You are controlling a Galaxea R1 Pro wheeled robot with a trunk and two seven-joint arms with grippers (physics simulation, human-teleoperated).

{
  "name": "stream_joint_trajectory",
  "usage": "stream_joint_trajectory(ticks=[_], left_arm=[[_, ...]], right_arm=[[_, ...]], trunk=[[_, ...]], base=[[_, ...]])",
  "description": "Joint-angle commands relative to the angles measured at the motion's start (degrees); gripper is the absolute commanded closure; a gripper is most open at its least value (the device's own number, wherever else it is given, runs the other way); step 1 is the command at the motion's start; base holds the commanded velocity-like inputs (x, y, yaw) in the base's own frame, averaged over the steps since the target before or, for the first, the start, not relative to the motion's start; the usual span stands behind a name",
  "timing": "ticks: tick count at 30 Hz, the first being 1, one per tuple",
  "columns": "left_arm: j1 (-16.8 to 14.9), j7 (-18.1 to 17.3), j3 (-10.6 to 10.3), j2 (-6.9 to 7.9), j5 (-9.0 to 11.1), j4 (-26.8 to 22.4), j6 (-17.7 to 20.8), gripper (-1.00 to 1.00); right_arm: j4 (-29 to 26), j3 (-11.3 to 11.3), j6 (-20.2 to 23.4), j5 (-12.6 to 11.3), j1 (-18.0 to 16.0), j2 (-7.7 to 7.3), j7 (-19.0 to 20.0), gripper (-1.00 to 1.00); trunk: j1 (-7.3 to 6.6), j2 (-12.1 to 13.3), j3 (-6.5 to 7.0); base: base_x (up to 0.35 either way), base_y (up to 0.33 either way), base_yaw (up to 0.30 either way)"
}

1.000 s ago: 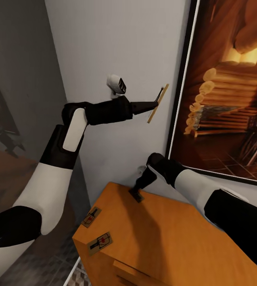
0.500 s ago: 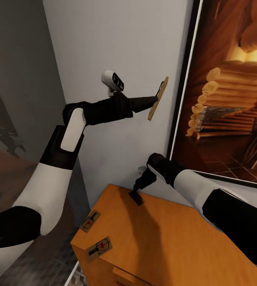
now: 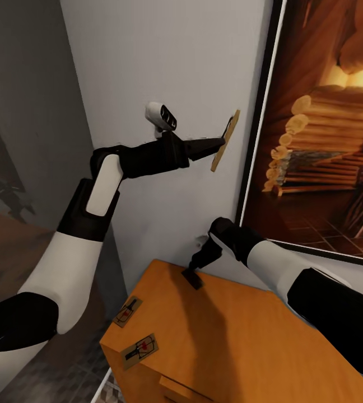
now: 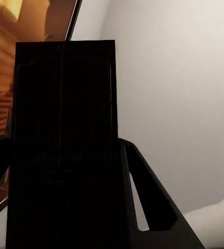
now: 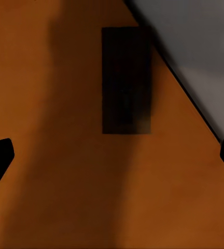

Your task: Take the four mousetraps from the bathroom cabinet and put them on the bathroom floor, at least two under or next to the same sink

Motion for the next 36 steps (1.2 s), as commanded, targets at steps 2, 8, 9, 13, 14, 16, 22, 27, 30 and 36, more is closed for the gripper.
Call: stream_joint_trajectory(ticks=[2,8,9,13,14,16,22,27,30,36], left_arm=[[0.59,0.58,-0.64,0.58,0.74,-0.62,-0.31,1.0],[2.52,-0.12,-0.61,2.52,-0.18,0.72,0.31,1.0],[2.84,-0.35,-0.29,2.84,-0.45,1.05,0.31,1.0],[4.13,-1.23,0.99,3.39,-0.81,1.64,0.33,1.0],[4.45,-1.45,1.32,3.41,-0.82,1.58,0.34,1.0],[5.09,-1.9,1.96,3.44,-0.84,1.44,0.34,1.0],[7.02,-2.64,3.89,3.4,-0.86,0.92,0.32,1.0],[8.25,-2.63,3.9,3.34,-0.88,0.83,0.31,1.0],[8.25,-2.64,3.9,3.27,-0.87,0.82,0.31,1.0],[8.25,-2.65,3.9,3.25,-0.87,0.81,0.34,1.0]], right_arm=[[-0.65,-0.41,-0.64,1.15,0.57,-0.67,1.25,-1.0],[-1.63,-0.24,-0.68,0.7,0.54,-0.45,2.51,-1.0],[-1.31,0.08,-0.6,0.36,0.22,-0.13,2.19,-1.0],[-0.04,1.29,-0.28,-0.78,-1.07,1.17,0.9,-1.0],[0.28,1.3,-0.24,-0.81,-1.39,1.49,0.58,-1.0],[0.92,1.3,-0.03,-0.87,-2.04,2.14,0.24,-1.0],[1.21,1.15,0.6,-1.12,-3.14,2.22,0.15,-1.0],[1.3,1.11,0.82,-1.17,-3.19,2.15,0.14,-1.0],[1.29,1.1,0.86,-1.18,-3.19,2.11,0.14,-1.0],[1.38,0.98,0.83,-1.44,-3.2,2.08,0.28,-1.0]], trunk=[[0.03,-0.11,-0.11],[0.03,-0.11,-0.11],[0.03,-0.11,-0.11],[0.03,-0.11,-0.11],[0.03,-0.11,-0.11],[0.03,-0.11,-0.11],[0.03,-0.11,-0.11],[0.03,-0.11,-0.11],[0.03,-0.11,-0.11],[0.03,-0.11,-0.11]], base=[[0.0,0.0,0.0],[0.0,0.0,0.0],[0.0,0.0,0.0],[0.0,0.0,0.0],[0.0,0.0,0.0],[0.0,0.0,0.0],[0.0,0.0,0.0],[0.0,0.0,0.0],[0.0,0.0,0.0],[0.0,0.0,0.0]])
